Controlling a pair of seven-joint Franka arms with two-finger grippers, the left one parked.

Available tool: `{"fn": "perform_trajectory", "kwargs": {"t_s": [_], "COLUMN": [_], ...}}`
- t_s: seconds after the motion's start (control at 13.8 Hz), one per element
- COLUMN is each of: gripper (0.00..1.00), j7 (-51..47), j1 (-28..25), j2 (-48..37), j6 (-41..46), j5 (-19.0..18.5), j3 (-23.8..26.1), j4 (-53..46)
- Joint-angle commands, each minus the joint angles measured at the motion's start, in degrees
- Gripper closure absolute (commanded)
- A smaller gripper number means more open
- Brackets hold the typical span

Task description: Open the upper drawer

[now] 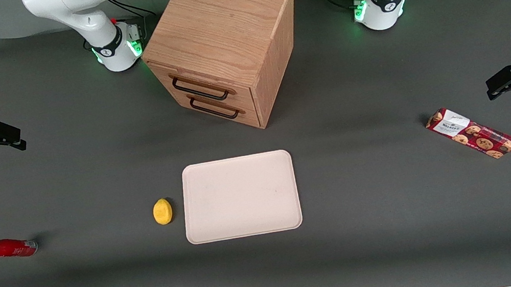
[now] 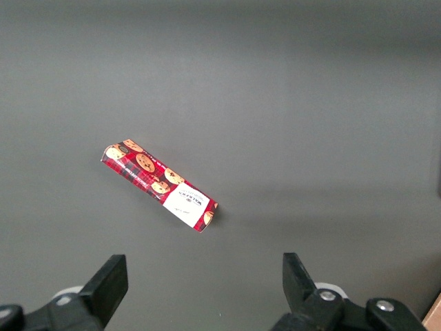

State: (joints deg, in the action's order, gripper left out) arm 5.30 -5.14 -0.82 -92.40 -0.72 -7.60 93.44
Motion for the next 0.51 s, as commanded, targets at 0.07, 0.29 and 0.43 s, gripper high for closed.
{"fn": "perform_trajectory", "kwargs": {"t_s": [0.07, 0.29, 0.43], "gripper": [0.0, 0.0, 0.0], "j7": [0.2, 0.3, 0.4], "j1": [0.8, 0.8, 0.8], "j2": [0.5, 0.5, 0.5], "j6": [0.6, 0.6, 0.6], "j5": [-0.7, -0.6, -0.7], "j3": [0.5, 0.5, 0.6], "j4": [-1.2, -1.4, -1.4]}}
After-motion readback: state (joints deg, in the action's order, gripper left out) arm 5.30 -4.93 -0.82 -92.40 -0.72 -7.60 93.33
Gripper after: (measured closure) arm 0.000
